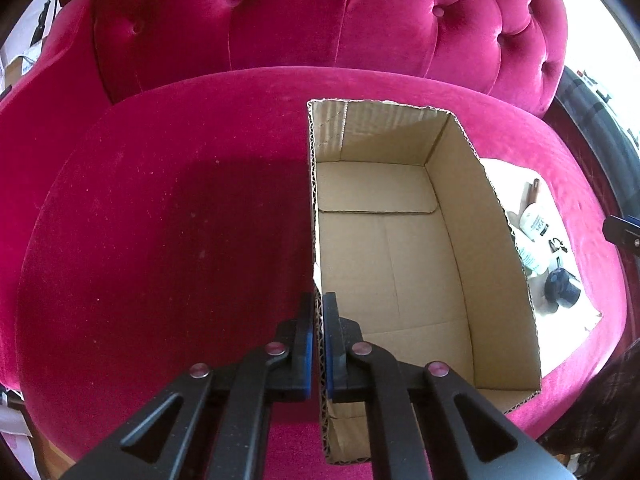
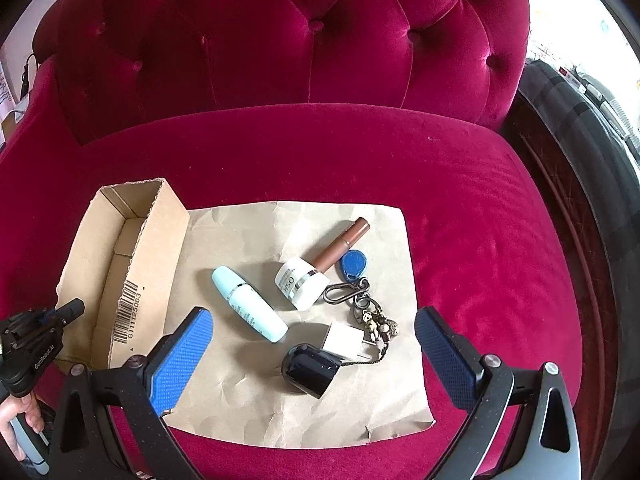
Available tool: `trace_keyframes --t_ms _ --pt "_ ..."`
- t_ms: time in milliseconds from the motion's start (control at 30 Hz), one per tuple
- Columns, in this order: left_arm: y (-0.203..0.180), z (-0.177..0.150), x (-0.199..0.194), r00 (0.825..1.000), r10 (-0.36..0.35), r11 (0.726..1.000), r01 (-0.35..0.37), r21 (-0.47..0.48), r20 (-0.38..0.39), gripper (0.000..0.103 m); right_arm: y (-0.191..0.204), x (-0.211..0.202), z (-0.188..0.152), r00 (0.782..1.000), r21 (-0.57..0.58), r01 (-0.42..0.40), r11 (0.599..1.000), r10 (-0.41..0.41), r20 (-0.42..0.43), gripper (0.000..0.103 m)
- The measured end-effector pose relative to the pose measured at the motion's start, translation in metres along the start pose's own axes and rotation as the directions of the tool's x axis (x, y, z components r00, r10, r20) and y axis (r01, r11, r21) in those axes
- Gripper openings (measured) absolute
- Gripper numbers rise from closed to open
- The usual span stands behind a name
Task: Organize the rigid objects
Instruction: 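Reach the right gripper down to the black cylindrical cup and grasp it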
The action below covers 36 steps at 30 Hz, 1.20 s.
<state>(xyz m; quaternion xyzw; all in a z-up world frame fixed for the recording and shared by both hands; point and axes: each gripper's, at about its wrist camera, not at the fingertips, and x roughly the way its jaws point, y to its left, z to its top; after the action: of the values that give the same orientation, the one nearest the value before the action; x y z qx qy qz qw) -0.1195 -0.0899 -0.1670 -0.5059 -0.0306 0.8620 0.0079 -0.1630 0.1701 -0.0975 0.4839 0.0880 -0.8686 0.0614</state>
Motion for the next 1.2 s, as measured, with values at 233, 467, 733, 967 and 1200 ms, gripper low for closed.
trace_keyframes --t_ms 233,467,733,967,1200 --pt "-0.001 -0.001 -0.002 1.0 0.023 1.0 -0.023 0.01 0.011 0.004 0.001 0.003 -0.01 1.0 -0.011 -0.005 1.0 0.005 -0.023 0.102" --pt "0.0 -0.001 -0.004 1.0 0.022 1.0 -0.022 0.004 0.013 0.004 -0.004 0.013 -0.023 0.997 -0.015 -0.001 1.0 0.0 -0.079 0.102" --pt "0.002 -0.001 -0.003 1.0 0.023 1.0 -0.023 0.001 0.01 0.004 -0.009 0.029 -0.035 0.99 -0.011 0.003 1.0 -0.005 -0.143 0.102" --pt "0.003 0.0 -0.005 1.0 0.022 1.0 -0.022 -0.002 0.009 0.004 -0.014 0.048 -0.041 0.979 0.045 -0.009 0.999 0.018 -0.203 0.102" --pt "0.004 0.001 -0.007 1.0 0.024 1.0 -0.024 0.001 0.01 0.004 -0.016 0.056 -0.041 0.977 0.081 -0.003 0.997 0.02 -0.211 0.102"
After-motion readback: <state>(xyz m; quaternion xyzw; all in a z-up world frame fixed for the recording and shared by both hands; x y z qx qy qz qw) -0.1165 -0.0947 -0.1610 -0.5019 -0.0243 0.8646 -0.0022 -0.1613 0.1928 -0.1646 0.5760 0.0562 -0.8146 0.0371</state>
